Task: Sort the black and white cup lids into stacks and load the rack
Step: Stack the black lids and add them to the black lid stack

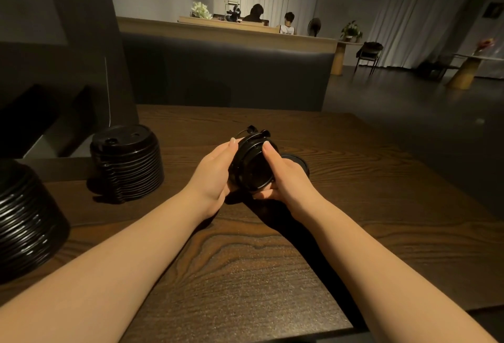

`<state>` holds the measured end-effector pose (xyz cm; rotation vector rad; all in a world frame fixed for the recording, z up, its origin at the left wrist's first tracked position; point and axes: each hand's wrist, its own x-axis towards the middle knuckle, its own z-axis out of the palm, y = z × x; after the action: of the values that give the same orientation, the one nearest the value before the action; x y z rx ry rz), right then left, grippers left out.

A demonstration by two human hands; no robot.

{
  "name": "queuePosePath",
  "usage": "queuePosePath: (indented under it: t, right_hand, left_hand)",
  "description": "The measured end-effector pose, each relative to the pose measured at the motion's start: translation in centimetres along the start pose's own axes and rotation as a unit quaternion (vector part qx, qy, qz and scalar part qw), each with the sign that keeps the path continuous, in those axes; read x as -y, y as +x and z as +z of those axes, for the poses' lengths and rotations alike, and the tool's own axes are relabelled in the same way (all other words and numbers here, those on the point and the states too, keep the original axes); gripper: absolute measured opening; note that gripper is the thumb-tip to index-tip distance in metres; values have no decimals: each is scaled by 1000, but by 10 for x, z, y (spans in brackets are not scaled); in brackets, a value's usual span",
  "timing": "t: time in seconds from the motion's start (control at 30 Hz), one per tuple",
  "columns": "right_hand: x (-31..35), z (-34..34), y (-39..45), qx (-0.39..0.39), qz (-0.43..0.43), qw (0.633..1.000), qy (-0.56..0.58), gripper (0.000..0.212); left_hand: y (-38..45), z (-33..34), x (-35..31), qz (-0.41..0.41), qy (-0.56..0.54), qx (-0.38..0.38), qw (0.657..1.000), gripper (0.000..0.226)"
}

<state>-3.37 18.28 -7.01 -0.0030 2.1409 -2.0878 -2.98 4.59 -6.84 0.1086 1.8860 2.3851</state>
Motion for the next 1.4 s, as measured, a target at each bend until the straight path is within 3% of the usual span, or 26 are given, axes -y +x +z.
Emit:
queuePosePath:
  t: [0.27,0.4,0.57,0.7,0.9,0.97,1.07,1.2,1.27,1.4]
  right_hand:
    - [-1,-1,-4,-6,-46,998,-41,22]
    - [0,1,-4,-24,-45,998,-45,39]
    - [-1,-4,-2,-34,-18,997,-67,52]
    - [3,-11,-6,-36,-75,985,-151,19]
    - [2,-12,-6,-81,-99,985,-117,22]
    - [-1,-18,0,-131,-107,971,-171,27]
    - [-5,-39,15,-233,-113,907,-332,43]
    - [-10,-49,22,-122,-22,902,-415,93]
    - [-12,-45,22,-97,-34,900,-423,95]
    - [-6,-43,20,-138,-74,913,-377,90]
  left_hand:
    - [-2,1,1,10,44,18,999,32]
    - [-3,1,3,7,26,45,999,50]
    - [1,-8,4,8,33,36,999,34]
    - [9,-17,2,-31,-51,7,998,38]
    - [11,-19,4,-50,-5,49,998,26]
    - [15,-20,6,-42,8,3,999,20]
    - [25,-31,5,-30,-10,-70,997,26]
    - [34,-46,5,-54,-51,-104,992,35]
    - [35,-45,5,-47,-50,-104,992,35]
    - [32,-41,3,-45,-62,-105,992,42]
